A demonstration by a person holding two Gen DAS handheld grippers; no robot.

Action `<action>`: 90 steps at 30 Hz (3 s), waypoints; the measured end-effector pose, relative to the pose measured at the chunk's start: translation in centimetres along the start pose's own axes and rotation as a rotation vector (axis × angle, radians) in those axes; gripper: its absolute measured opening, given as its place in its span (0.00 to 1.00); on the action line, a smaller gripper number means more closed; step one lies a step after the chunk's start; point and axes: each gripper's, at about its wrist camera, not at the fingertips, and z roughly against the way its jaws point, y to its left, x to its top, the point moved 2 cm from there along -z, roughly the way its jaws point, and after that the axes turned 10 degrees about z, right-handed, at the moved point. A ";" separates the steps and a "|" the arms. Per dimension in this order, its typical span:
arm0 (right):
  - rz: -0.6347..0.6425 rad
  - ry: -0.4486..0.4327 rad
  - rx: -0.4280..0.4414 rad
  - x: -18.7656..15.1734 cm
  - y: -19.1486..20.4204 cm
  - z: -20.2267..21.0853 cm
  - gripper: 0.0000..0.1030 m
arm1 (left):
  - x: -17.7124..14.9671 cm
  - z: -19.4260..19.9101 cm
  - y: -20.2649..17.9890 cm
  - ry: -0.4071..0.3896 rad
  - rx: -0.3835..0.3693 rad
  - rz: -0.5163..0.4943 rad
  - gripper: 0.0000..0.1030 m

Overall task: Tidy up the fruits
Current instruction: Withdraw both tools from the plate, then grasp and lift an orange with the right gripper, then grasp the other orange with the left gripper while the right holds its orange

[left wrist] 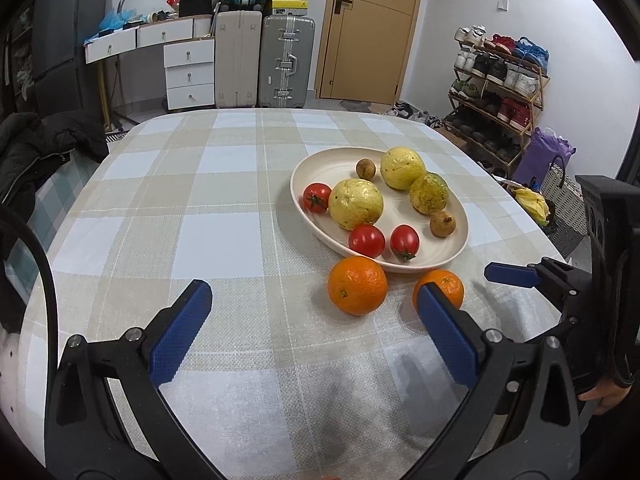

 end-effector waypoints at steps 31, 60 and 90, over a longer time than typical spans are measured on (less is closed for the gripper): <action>0.045 -0.001 0.045 0.5 1.9 -0.4 0.41 | -0.6 -1.1 0.0 0.030 0.014 -0.012 0.99; -0.034 -0.088 0.025 0.3 -1.7 3.8 0.41 | -0.8 -5.6 -2.5 0.151 -0.007 -0.047 0.78; -0.067 -0.118 0.027 0.2 -2.8 4.2 0.41 | 0.0 -2.6 -2.9 0.064 -0.072 -0.060 0.36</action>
